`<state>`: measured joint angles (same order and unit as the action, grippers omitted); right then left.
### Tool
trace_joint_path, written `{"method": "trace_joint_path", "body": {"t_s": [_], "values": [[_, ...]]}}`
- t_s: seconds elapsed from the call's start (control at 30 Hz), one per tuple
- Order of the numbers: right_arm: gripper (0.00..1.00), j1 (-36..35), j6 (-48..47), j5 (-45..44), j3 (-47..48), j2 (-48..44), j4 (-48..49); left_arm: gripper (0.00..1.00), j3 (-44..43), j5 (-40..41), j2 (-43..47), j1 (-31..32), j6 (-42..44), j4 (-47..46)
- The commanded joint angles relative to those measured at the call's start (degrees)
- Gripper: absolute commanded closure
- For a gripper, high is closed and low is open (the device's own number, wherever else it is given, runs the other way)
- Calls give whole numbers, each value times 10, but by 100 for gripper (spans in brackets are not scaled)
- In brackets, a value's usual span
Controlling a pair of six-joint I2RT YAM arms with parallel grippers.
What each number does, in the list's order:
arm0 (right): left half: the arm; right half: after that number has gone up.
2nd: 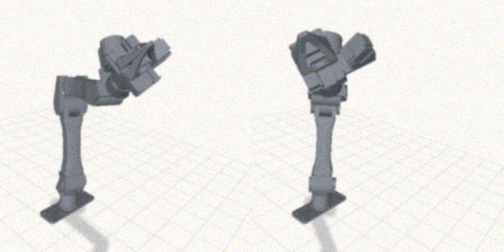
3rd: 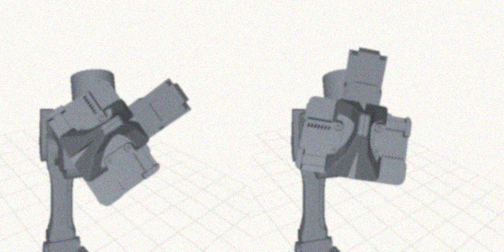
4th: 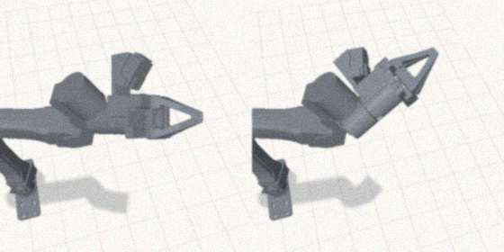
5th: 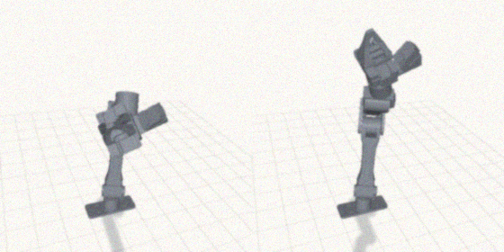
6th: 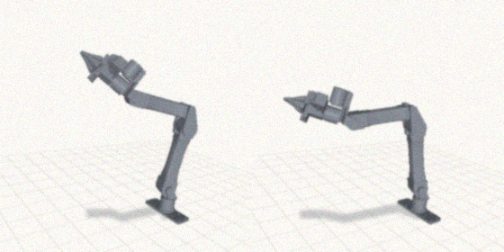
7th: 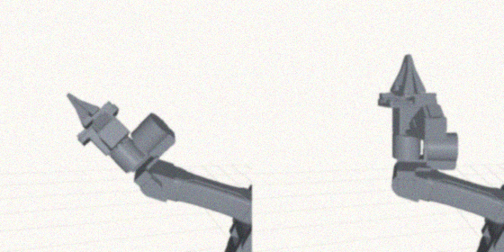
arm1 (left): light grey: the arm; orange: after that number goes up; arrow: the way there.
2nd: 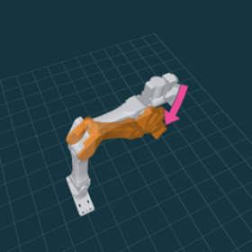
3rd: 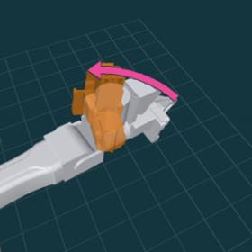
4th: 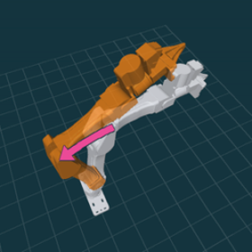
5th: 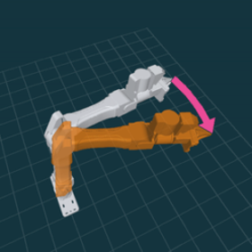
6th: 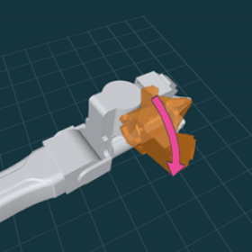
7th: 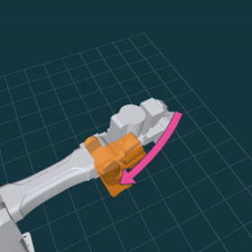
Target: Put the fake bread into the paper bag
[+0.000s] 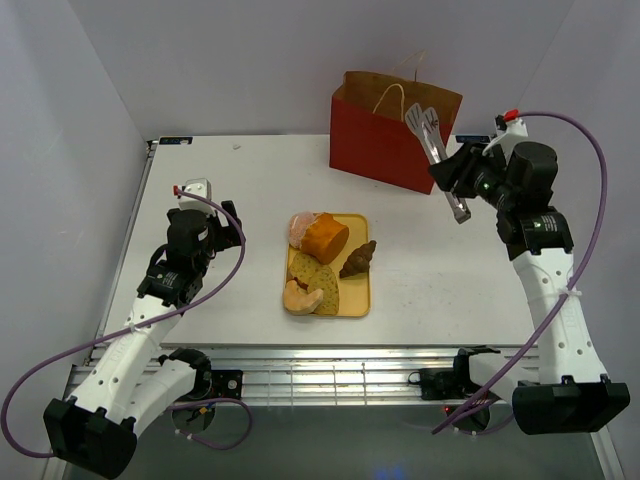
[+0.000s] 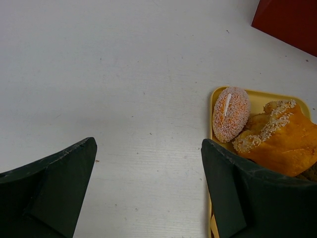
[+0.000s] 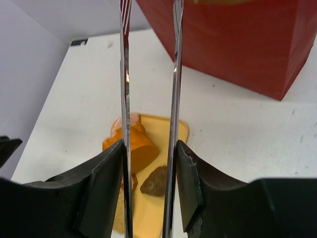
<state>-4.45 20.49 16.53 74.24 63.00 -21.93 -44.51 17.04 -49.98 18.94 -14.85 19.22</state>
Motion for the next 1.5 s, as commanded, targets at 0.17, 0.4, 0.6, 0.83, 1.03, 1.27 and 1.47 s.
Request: {"method": "trace_joint_path", "body": {"t_s": [0.17, 0.4, 0.6, 0.83, 1.03, 1.27, 1.47], "values": [[50, -58, -21, 25, -107, -78, 24, 4, -4, 7, 16, 2, 5, -9], [50, -98, -30, 15, -160, -119, 11, 2, -5, 10, 11, 2, 6, -7], [50, -155, -26, -2, -203, -127, 2, 2, -3, 21, 11, 2, 4, -7], [51, -222, -4, -43, -250, -130, 1, 3, -4, 21, 9, 2, 5, -7], [51, -264, 19, -55, -277, -131, -5, 3, -5, 20, 8, 2, 5, -6], [51, -314, 46, -79, -294, -125, -9, 3, -5, 15, 9, 2, 5, -6], [51, -350, 66, -105, -292, -104, -6, 3, -6, 11, 8, 2, 4, -6]]}}
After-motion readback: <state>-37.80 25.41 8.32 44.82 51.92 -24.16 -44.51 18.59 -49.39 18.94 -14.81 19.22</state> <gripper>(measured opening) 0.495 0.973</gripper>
